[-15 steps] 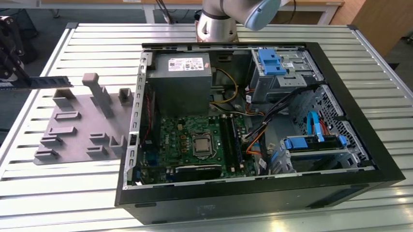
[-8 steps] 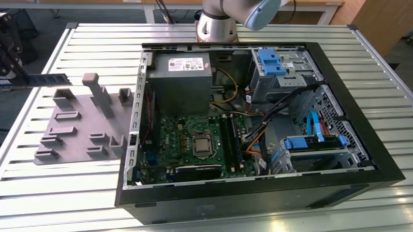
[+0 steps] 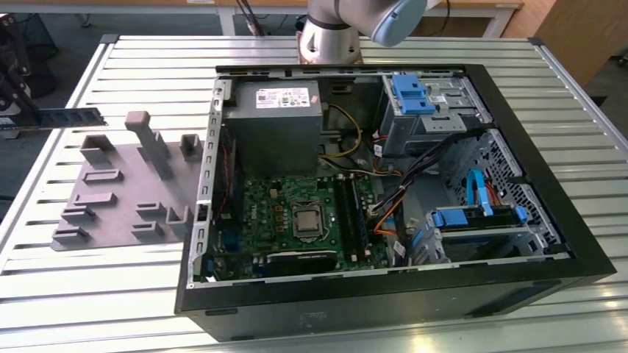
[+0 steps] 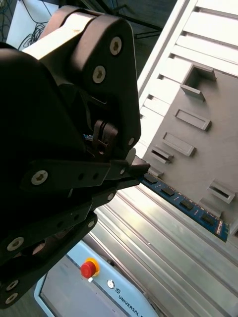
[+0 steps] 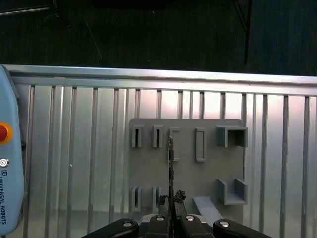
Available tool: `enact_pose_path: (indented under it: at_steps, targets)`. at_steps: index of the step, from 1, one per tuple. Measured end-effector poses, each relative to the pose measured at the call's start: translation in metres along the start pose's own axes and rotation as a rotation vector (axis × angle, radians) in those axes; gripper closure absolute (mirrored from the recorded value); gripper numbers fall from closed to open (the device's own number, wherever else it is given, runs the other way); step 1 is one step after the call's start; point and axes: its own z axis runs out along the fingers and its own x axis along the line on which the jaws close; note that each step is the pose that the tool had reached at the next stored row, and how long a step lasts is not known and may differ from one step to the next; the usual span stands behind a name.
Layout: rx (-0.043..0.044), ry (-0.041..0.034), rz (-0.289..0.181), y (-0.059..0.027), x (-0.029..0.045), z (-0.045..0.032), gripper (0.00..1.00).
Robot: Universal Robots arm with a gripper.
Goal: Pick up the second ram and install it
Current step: 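Pick up the second ram and move it above second insertion slot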
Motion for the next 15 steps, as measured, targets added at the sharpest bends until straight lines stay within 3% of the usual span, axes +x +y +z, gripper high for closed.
enact_pose_path:
  at_steps: [15]
  targets:
    - [-0.0001,0.0038,0.0,0.0,-0.0023,-0.0122,0.86]
